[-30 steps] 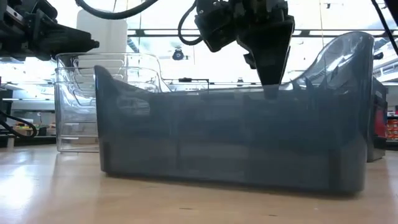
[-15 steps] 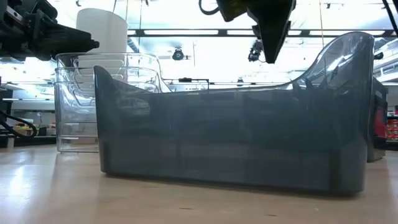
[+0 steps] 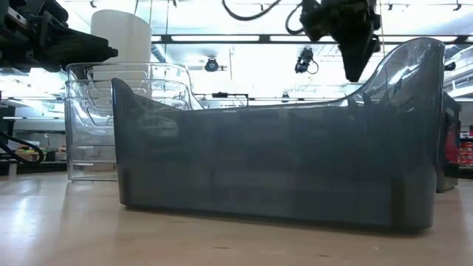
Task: Stack baskets by color
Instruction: Stack the top black bin on the bottom black bin
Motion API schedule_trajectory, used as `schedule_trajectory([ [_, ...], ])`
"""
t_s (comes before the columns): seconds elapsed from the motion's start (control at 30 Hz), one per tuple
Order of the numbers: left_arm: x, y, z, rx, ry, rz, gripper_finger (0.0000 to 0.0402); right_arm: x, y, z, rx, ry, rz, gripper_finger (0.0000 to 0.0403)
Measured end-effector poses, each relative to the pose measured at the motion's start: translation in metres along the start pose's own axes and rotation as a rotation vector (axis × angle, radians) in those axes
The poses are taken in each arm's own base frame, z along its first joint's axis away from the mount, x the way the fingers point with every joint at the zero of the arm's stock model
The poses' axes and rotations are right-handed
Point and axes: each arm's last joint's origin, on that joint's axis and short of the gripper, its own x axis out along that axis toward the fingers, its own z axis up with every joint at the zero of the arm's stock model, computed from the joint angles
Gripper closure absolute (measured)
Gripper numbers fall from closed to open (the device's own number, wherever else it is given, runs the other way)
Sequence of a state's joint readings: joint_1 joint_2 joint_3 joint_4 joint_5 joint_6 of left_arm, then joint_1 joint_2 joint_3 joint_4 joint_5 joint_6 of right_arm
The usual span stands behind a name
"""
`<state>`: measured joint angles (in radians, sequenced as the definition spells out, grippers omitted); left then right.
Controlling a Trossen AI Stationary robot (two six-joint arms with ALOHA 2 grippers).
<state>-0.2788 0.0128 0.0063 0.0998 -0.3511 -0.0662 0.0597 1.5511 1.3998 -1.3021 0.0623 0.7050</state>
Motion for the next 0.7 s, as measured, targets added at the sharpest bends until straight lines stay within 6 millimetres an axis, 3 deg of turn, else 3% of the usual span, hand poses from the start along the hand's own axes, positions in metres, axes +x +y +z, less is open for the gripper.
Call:
schedule_trajectory([
  [0.27, 0.000, 0.000, 0.000, 0.000, 0.000, 0.000, 0.0285, 0.002, -0.037, -0.003, 0.102, 0.017, -0.029, 0.0286],
  [0.7, 0.000, 0.000, 0.000, 0.000, 0.000, 0.000, 0.0285, 0.040, -0.051, -0.008, 0.105, 0.118, -0.037, 0.0244],
])
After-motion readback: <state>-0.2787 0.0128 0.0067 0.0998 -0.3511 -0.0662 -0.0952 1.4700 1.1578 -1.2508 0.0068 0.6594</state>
